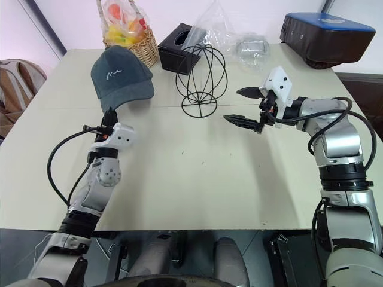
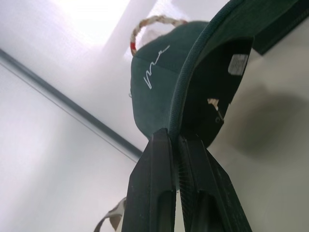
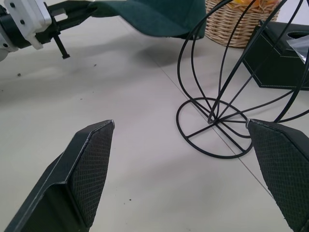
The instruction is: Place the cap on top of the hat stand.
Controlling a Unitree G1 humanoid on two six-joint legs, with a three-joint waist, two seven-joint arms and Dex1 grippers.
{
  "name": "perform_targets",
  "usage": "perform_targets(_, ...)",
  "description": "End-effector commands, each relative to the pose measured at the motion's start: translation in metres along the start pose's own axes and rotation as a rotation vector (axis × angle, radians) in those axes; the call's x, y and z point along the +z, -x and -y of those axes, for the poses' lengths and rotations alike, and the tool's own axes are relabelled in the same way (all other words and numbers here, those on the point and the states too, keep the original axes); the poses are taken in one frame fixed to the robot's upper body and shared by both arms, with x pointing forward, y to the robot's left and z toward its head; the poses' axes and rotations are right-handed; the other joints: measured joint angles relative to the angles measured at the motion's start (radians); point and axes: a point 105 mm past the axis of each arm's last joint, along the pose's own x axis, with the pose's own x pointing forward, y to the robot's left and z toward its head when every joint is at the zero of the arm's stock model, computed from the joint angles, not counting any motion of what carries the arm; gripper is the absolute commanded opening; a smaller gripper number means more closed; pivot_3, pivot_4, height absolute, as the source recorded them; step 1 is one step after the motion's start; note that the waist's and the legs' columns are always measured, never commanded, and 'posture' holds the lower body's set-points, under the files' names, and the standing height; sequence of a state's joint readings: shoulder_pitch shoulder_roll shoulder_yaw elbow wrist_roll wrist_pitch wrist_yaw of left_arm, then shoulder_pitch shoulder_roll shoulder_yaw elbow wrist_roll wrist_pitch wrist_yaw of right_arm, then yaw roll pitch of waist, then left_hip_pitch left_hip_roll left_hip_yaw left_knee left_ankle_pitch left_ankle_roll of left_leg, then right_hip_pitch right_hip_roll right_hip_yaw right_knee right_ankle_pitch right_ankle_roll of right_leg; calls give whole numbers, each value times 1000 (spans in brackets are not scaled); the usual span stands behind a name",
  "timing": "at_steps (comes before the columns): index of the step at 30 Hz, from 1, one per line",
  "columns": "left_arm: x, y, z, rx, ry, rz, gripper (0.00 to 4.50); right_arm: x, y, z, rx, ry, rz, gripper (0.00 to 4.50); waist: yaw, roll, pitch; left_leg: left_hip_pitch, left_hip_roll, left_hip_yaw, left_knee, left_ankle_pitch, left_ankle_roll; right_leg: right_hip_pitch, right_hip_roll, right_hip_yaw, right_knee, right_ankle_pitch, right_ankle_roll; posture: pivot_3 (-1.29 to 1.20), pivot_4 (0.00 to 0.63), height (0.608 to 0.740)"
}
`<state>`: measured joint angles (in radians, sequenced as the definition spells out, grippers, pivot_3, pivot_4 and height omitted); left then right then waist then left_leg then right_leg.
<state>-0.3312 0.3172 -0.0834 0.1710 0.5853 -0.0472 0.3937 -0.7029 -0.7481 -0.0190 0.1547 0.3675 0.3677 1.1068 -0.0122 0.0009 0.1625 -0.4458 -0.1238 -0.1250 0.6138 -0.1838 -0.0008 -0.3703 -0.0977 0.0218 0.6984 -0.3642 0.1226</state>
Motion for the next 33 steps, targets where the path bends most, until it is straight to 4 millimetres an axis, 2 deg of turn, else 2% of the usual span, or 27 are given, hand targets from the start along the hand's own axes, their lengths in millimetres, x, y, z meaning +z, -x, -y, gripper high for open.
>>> perform_targets(1,23,-14,-27,142,-1,49,183,21,6,7,-18,57,42,4500,0,0,0,0,0,0,0,0,0,0,0,0,0,0,0,0,150,740)
perform_targets(9,55,-30,-39,263,-76,84,183,21,6,7,-18,60,46,4500,2,-1,1,0,0,0,0,0,0,1,0,0,0,0,0,0,150,740)
perform_targets(15,81,-34,-30,279,-113,149,183,18,11,12,-47,61,32,4500,2,-2,1,0,0,0,1,2,-3,1,0,0,0,0,0,0,150,740)
perform_targets(19,101,-34,-19,242,-44,215,183,12,19,17,-92,60,3,4500,3,-2,1,0,0,0,1,2,-4,1,0,0,0,0,0,0,150,740)
perform_targets(25,131,-29,-5,180,40,326,183,8,22,15,-108,50,-8,4500,3,-3,2,0,0,1,1,2,-4,1,0,0,0,0,0,0,150,740)
perform_targets(33,157,-26,0,134,121,461,183,7,23,14,-117,43,-6,4500,2,-3,2,0,0,1,1,2,-4,0,0,0,0,0,0,0,150,740)
